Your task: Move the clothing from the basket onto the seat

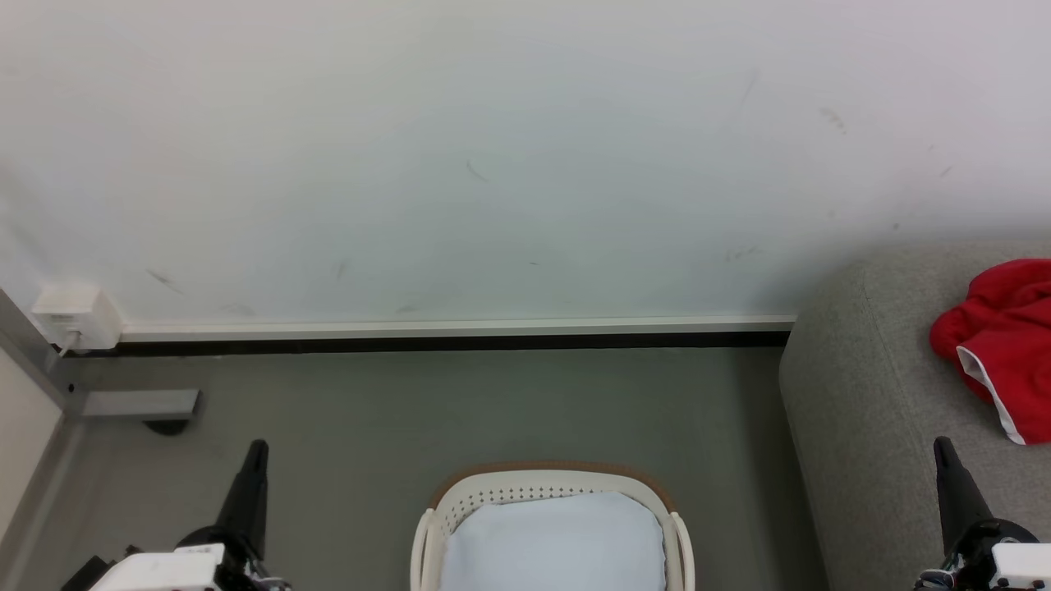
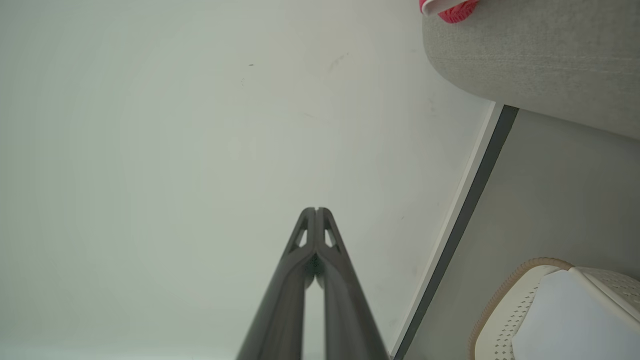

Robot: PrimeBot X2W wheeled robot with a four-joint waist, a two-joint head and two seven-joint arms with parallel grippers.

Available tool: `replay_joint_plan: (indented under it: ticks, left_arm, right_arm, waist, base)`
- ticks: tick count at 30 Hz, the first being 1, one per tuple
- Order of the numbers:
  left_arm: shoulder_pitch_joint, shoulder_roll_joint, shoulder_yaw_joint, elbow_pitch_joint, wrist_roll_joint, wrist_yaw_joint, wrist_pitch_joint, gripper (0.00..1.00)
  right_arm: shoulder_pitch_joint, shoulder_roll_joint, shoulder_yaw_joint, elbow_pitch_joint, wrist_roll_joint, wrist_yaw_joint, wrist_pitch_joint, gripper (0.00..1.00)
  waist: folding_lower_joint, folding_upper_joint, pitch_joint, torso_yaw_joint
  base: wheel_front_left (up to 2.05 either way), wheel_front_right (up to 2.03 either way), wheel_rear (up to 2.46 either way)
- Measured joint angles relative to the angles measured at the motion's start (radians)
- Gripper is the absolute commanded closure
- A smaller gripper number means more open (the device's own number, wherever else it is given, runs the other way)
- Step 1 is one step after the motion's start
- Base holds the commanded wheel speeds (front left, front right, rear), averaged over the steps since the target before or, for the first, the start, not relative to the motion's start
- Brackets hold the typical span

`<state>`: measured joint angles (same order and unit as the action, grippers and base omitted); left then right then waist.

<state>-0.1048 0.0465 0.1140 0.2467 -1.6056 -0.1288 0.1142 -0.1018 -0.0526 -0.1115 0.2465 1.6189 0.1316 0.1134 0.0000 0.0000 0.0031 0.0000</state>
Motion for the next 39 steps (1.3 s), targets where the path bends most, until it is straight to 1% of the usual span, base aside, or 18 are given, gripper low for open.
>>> replay_joint_plan:
  ticks: [39]
  left_arm:
    - [0.000,0.000,0.000,0.000,0.000,0.000,0.000,1.00]
  right_arm:
    - [0.000,0.002,-0.001,0.000,-0.001,0.000,0.000,1.00]
  waist:
    - [0.0000,0.0000,0.000,0.000]
  base:
    - [0.00,0.00,0.00]
